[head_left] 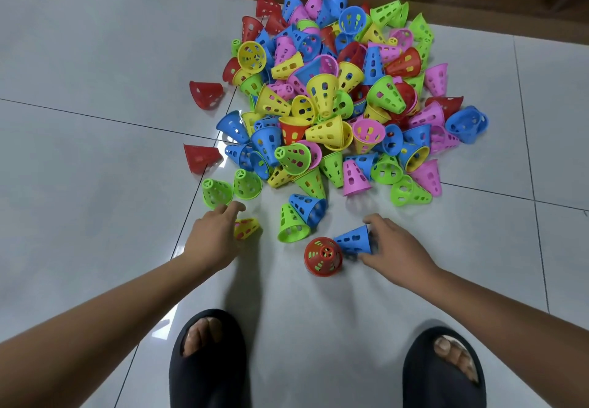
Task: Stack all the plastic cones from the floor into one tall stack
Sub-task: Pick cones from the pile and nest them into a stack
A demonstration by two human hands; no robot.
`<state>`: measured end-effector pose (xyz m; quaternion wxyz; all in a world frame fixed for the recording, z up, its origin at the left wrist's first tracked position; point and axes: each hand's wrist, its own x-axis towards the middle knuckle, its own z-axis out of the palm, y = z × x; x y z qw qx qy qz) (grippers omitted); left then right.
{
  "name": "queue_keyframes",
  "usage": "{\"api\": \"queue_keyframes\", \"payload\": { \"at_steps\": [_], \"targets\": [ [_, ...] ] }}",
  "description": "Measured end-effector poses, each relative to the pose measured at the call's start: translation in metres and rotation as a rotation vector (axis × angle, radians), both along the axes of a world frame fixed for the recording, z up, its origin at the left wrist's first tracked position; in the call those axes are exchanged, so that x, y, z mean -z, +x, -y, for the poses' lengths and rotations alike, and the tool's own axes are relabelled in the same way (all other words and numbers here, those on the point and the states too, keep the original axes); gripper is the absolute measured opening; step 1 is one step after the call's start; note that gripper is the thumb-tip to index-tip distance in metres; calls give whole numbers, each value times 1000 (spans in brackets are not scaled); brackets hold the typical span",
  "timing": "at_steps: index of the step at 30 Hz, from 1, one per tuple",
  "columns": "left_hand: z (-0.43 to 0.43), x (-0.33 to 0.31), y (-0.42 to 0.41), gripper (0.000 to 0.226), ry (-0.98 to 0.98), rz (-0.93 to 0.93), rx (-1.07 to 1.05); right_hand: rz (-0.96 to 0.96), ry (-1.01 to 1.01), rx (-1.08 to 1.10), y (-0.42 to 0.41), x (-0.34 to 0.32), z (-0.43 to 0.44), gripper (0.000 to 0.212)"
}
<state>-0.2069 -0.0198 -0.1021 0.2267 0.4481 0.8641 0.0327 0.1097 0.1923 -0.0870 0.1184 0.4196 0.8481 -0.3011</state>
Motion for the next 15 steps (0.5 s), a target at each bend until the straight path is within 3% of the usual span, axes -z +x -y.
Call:
{"api": "queue_keyframes", "payload": {
  "at_steps": [7,11,15],
  "targets": [
    [-10,-22,8,68,152,130,-62,-153,-191,343,-2,-16,-8,47],
    [-23,-52,17,64,297,266,-123,-456,-598,671,-5,-40,-7,35],
    [-32,-84,41,45,460,485,-135,-627,-819,634,-7,-67,10,42]
  ]
}}
